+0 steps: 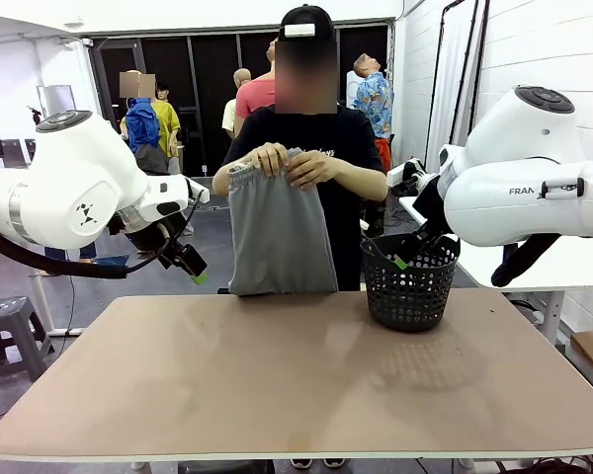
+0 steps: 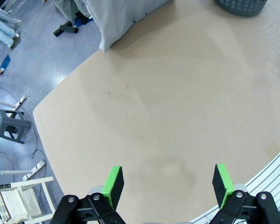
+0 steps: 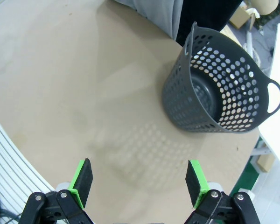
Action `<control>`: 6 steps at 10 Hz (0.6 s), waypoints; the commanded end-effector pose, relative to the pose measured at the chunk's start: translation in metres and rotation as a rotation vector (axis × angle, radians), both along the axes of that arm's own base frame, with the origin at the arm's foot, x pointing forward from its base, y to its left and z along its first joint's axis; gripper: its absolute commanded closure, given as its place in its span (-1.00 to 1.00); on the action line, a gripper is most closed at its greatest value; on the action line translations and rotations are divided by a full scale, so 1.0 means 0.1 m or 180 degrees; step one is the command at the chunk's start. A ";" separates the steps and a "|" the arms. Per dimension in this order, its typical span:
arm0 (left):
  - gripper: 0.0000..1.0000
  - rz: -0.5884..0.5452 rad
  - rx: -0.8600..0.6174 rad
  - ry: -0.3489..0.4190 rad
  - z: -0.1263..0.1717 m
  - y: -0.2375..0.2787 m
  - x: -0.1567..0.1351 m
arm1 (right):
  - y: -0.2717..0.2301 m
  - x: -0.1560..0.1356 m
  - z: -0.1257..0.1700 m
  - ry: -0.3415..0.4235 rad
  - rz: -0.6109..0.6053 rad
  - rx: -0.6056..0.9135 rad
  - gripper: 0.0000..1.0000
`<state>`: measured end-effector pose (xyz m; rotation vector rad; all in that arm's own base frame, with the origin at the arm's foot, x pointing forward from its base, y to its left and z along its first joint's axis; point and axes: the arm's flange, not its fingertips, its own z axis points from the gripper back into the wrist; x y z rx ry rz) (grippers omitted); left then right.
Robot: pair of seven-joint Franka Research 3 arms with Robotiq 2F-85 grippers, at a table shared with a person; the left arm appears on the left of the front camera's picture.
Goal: Fold the training pants.
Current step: Grab both ends of the Training pants handed by a person.
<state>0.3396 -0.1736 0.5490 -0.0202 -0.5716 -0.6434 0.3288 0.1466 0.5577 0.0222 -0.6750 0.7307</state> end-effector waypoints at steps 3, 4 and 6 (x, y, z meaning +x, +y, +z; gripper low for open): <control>-1.00 -0.0032 -0.0001 0.0008 -0.01 0.00 0.01 | 0.00 0.00 -0.01 0.0013 0.0022 0.0015 -1.00; -1.00 -0.0032 -0.0001 0.0008 -0.01 0.00 0.01 | 0.00 0.00 -0.01 0.0013 0.0022 0.0015 -1.00; -1.00 -0.0032 -0.0001 0.0008 -0.01 0.00 0.01 | 0.00 0.00 -0.01 0.0013 0.0022 0.0015 -1.00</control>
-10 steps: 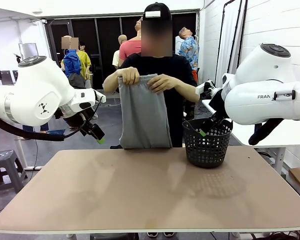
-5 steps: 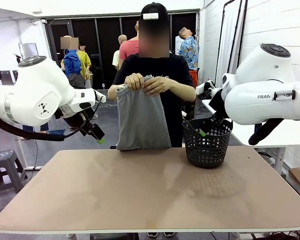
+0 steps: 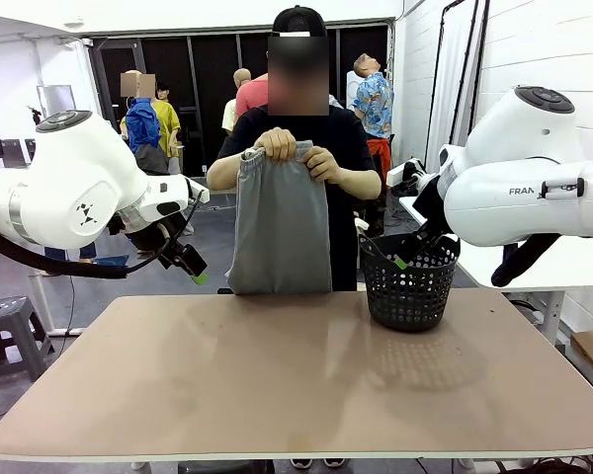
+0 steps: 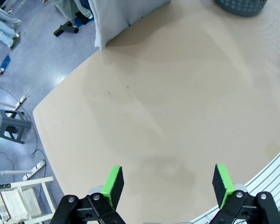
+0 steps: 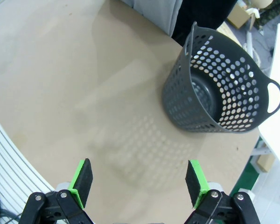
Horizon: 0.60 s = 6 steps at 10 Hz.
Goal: Fold the training pants.
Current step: Grab both ends of the Training pants handed by a person.
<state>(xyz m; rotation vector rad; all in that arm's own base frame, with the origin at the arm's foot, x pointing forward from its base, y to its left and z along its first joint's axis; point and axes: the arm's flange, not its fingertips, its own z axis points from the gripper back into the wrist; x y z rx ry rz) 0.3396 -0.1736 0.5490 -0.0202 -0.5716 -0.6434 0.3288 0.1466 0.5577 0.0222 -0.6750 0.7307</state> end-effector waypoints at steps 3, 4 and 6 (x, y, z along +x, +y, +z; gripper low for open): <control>-1.00 -0.0032 -0.0001 0.0008 -0.01 0.00 0.01 | 0.00 0.00 -0.01 0.0013 0.0022 0.0015 -1.00; -1.00 -0.0032 -0.0001 0.0008 -0.01 0.00 0.01 | 0.00 0.00 -0.01 0.0013 0.0022 0.0015 -1.00; -1.00 -0.0032 -0.0001 0.0008 -0.01 0.00 0.01 | 0.00 0.00 -0.01 0.0013 0.0022 0.0015 -1.00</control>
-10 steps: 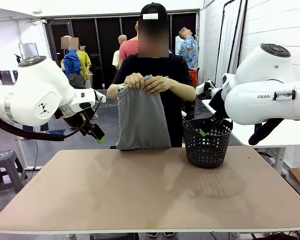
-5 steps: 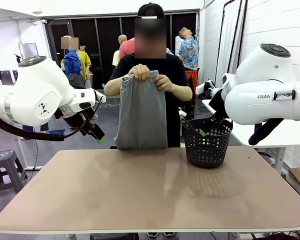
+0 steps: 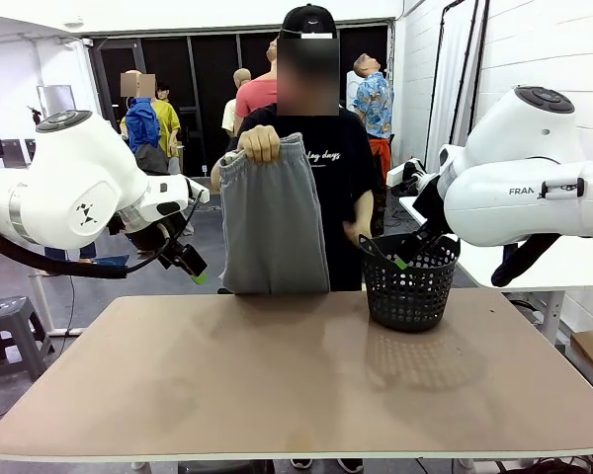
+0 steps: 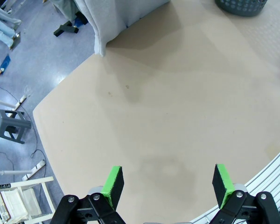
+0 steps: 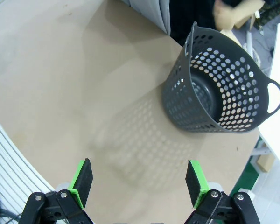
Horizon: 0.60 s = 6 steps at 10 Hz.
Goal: Fold the training pants.
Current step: Grab both ends of the Training pants handed by a person.
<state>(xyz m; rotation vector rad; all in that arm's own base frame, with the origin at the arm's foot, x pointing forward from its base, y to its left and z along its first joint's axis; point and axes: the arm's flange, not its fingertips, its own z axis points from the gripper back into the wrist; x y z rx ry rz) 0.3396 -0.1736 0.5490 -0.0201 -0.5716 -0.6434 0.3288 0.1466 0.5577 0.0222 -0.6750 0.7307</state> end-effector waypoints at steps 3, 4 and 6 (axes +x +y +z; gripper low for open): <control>-1.00 -0.0032 -0.0001 0.0008 -0.01 0.00 0.01 | 0.00 0.00 -0.01 0.0013 0.0022 0.0015 -1.00; -1.00 -0.0032 -0.0001 0.0008 -0.01 0.00 0.01 | 0.00 0.00 -0.01 0.0013 0.0022 0.0015 -1.00; -1.00 -0.0032 -0.0001 0.0008 -0.01 0.00 0.01 | 0.00 0.00 -0.01 0.0013 0.0022 0.0015 -1.00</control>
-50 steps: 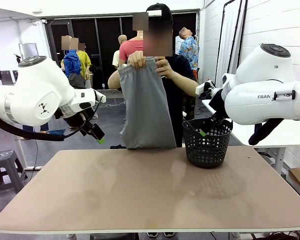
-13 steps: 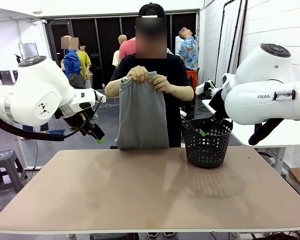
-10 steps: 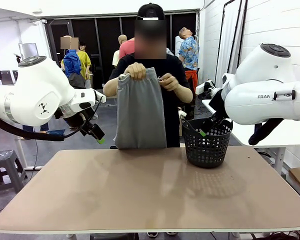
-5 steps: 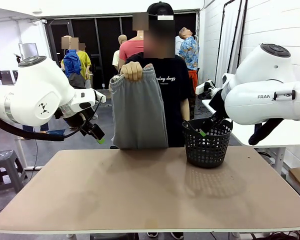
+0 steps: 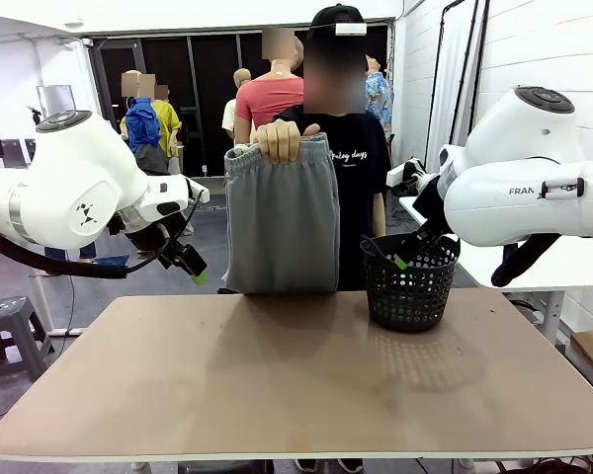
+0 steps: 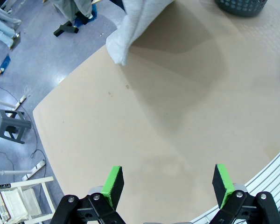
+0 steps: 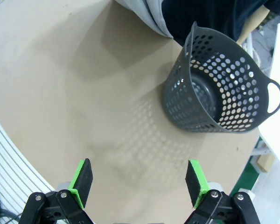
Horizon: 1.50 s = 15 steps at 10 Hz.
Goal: Fold the training pants.
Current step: Grab both ends of the Training pants handed by a person.
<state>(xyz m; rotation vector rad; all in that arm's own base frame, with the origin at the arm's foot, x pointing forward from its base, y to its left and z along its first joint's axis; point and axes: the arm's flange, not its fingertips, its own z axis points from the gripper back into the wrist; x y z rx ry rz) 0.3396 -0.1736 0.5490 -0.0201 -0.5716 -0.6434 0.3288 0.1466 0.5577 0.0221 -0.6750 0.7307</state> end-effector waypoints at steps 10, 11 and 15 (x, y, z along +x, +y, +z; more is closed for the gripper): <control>-1.00 -0.0032 -0.0001 0.0008 -0.01 0.00 0.01 | 0.00 0.00 -0.01 0.0013 0.0022 0.0015 -1.00; -1.00 -0.0032 -0.0001 0.0008 -0.01 0.00 0.01 | 0.00 0.00 -0.01 0.0013 0.0022 0.0015 -1.00; -1.00 -0.0057 0.0098 0.0003 0.01 0.03 0.00 | -0.02 0.03 0.01 -0.0027 0.0096 -0.0066 -1.00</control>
